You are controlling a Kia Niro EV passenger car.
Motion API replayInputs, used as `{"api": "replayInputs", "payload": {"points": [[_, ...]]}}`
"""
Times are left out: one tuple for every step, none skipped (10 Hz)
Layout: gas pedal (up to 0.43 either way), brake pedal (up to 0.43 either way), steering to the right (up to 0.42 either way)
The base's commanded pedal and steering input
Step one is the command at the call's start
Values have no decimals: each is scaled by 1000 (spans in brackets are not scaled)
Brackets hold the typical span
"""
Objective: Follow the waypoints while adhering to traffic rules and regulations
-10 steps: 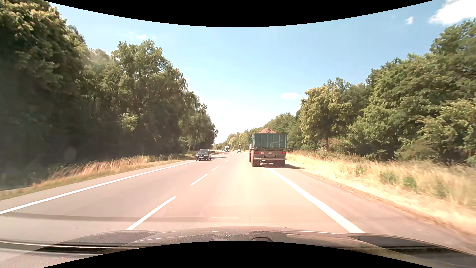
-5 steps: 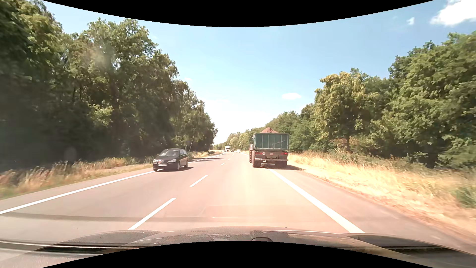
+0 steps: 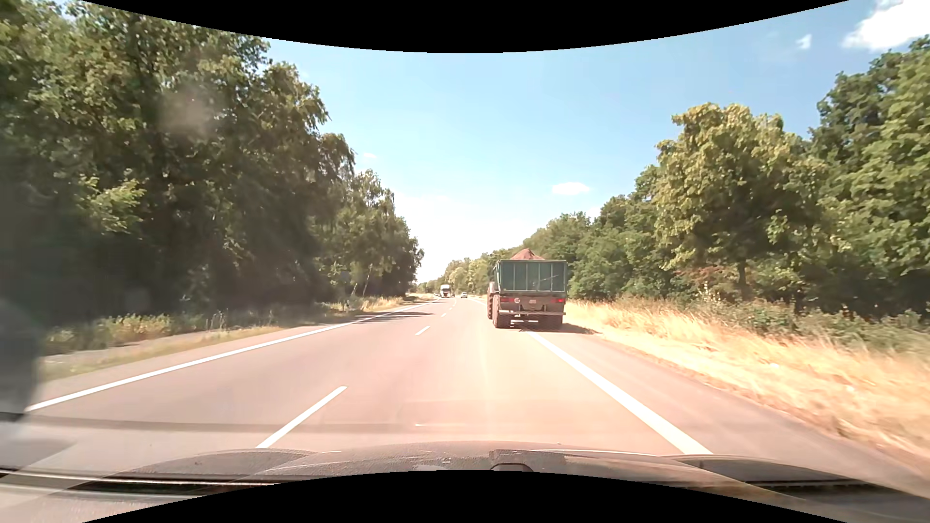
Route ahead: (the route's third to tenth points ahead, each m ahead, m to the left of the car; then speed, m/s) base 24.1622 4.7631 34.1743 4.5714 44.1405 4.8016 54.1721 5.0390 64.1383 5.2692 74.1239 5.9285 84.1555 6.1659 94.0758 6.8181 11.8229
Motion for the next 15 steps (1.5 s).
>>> {"api": "replayInputs", "payload": {"points": [[130, 0, -3], [130, 0, -3], [130, 0, -3], [150, 0, -3], [157, 0, -3], [177, 0, -3], [177, 0, -3], [177, 0, -2], [177, 0, -3], [177, 0, -2], [177, 0, -2], [177, 0, -2], [177, 0, -2], [177, 0, -2], [177, 0, -2]]}}
